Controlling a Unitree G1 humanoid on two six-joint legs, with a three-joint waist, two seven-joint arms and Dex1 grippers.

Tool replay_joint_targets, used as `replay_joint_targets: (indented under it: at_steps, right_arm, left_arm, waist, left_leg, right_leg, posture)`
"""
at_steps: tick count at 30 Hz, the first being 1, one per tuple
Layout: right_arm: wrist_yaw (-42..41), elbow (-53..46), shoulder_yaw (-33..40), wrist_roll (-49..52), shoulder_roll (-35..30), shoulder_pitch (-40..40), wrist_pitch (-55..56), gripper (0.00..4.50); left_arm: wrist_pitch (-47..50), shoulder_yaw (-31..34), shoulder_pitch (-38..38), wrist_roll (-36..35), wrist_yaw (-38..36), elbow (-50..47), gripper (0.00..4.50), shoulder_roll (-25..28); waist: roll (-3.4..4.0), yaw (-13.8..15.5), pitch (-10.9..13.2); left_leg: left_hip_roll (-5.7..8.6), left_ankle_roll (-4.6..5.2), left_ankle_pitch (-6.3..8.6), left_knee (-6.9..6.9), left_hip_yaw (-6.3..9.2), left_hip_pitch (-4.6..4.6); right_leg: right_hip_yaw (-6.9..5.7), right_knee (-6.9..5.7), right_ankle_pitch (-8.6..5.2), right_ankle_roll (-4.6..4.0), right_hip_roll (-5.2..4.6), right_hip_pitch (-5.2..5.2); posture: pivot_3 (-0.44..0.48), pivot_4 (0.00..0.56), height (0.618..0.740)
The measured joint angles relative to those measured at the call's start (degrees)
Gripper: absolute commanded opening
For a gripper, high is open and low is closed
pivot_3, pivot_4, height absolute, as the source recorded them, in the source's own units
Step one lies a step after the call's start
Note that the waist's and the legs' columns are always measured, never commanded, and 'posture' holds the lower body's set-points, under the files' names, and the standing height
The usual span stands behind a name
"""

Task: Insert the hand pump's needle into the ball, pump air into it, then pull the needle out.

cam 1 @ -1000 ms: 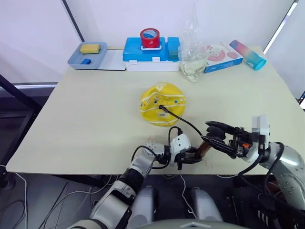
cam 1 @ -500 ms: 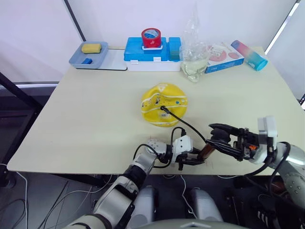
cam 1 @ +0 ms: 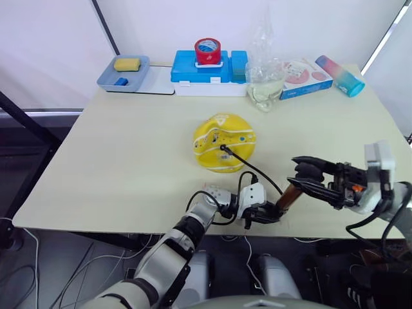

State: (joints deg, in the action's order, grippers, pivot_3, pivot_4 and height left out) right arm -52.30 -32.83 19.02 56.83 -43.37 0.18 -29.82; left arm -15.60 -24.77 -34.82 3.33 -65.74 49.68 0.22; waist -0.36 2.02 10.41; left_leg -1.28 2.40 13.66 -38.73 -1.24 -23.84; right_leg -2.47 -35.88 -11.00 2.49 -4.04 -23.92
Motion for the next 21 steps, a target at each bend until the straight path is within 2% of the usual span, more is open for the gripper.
replay_joint_targets:
  at_steps: [3, 9, 21]
  right_arm:
    - [1.42, -0.05, 1.69, 3.72, -1.15, -0.43, -1.84, 1.96]
    - [4.05, 0.91, 10.12, 18.38, -10.47, -6.90, -8.69, 1.96]
    - [8.75, 5.04, 10.56, 25.29, -15.60, -14.03, -17.45, 1.96]
  left_arm:
    - [-0.23, -0.01, -0.17, 0.04, -0.24, 0.58, 1.18, 0.02]
    - [-2.86, 0.08, -0.38, 0.03, -0.56, 2.30, 1.18, 0.26]
    - [-7.01, 1.62, -1.14, -0.28, -1.13, 4.43, 1.18, -0.58]
  waist:
    - [-0.06, 0.12, -0.04]
    - [-0.17, 0.23, -0.08]
    - [-0.19, 0.22, -0.07]
  left_leg:
    - [-0.01, 0.00, 0.00, 0.00, -0.02, 0.00]
    - [-0.03, 0.01, 0.00, 0.01, 0.05, 0.00]
    - [-0.02, 0.14, 0.09, 0.00, -0.04, -0.10]
  right_leg:
    - [0.02, 0.00, 0.00, 0.00, 0.00, -0.01]
    - [-0.05, 0.01, -0.01, -0.02, 0.02, 0.02]
    - [0.04, 0.05, 0.00, -0.01, -0.04, -0.05]
  posture:
    - [0.000, 0.150, 0.739]
    - [0.000, 0.150, 0.739]
    - [0.000, 0.150, 0.739]
